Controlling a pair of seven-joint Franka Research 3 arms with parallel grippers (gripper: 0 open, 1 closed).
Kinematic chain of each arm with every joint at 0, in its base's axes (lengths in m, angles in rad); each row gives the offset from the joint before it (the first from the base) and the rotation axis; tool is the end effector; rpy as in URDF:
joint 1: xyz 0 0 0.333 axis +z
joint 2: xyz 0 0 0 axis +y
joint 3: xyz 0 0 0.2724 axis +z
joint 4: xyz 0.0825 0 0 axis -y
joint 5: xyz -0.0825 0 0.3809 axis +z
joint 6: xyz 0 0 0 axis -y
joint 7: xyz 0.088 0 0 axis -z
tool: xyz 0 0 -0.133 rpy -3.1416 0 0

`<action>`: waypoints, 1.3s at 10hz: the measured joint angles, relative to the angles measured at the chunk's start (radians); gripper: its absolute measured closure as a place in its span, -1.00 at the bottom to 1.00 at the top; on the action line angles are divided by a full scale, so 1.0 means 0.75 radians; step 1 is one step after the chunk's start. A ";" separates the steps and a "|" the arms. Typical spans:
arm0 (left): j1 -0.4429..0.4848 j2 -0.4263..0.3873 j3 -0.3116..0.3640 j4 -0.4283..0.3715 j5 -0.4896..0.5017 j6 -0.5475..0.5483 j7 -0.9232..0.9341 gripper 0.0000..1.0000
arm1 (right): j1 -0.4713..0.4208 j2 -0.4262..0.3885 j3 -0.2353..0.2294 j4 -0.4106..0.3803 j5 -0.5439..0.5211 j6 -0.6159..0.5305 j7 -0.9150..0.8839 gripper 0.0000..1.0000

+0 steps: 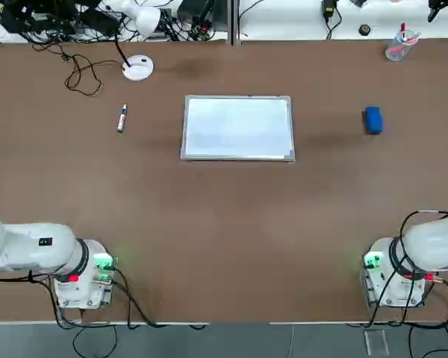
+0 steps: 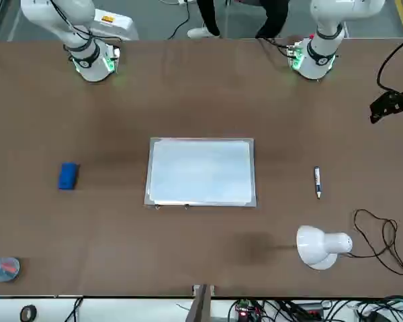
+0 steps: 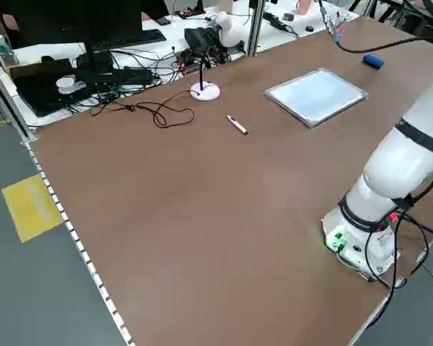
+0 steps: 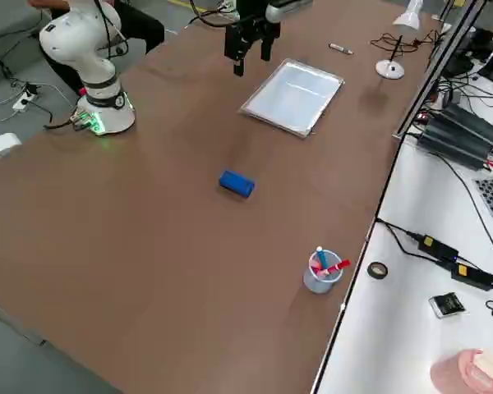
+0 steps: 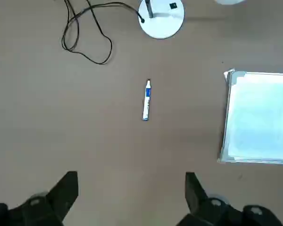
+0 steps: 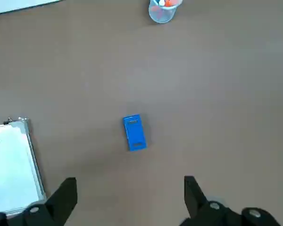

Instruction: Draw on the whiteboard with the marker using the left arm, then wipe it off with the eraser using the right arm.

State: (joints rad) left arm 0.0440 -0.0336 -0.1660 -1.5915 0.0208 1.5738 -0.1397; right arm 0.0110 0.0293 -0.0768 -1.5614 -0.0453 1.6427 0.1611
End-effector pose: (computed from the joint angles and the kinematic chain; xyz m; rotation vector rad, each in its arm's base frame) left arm 0.5395 -0.0646 0.5636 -3.1172 -0.0278 -0.0292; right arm 0.5661 -0.0425 0.5497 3.0760 -0.3471 0.0840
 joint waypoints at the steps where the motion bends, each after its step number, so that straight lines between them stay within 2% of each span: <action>1: 0.000 0.000 0.000 0.000 0.000 0.000 0.000 -1.00 | 0.002 0.000 0.000 0.000 -0.002 0.000 0.007 -1.00; 9: -0.001 0.037 -0.004 -0.011 0.011 0.021 -0.004 -1.00 | 0.015 0.000 0.000 0.000 -0.007 0.005 0.044 -1.00; 11: -0.001 0.065 -0.009 -0.080 0.011 0.118 -0.007 -1.00 | 0.016 0.000 0.000 0.000 -0.007 0.010 0.048 -1.00; 13: -0.002 0.081 -0.010 -0.212 0.012 0.271 -0.023 -1.00 | 0.017 0.000 0.001 0.000 -0.007 0.014 0.050 -1.00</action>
State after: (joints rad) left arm 0.0428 0.0271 -0.1736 -1.7505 0.0298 1.7769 -0.1572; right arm 0.0237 0.0293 -0.0763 -1.5616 -0.0506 1.6532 0.1984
